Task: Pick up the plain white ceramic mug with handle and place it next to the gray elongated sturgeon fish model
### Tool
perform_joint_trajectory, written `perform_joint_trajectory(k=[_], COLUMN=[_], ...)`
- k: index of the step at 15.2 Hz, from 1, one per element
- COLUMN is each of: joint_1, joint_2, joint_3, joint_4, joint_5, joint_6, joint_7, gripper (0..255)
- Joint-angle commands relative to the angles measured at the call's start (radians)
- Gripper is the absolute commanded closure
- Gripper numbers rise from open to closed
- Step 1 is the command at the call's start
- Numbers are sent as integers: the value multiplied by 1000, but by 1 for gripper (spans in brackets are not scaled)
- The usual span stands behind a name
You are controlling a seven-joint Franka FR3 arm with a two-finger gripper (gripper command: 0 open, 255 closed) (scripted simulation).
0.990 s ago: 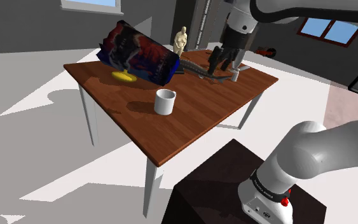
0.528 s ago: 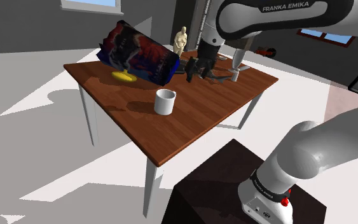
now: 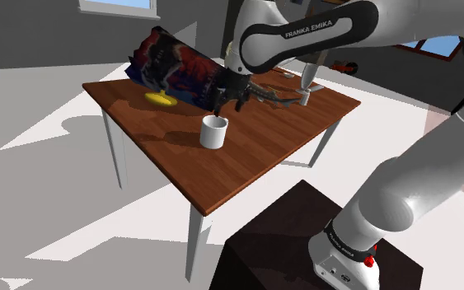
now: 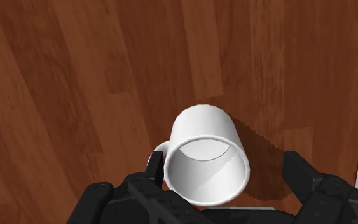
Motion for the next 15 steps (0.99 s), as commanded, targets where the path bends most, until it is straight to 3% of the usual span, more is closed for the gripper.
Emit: perform_joint_trajectory(k=[1, 7, 15], joint_1=[-2, 13, 15], joint_2=[83, 306, 372], joint_3=[13, 33, 26], joint_4=[41, 182, 157], joint_5=[-19, -87, -113], joint_6=[36, 99, 187], joint_7=[39, 153, 170], gripper=[0, 0, 0])
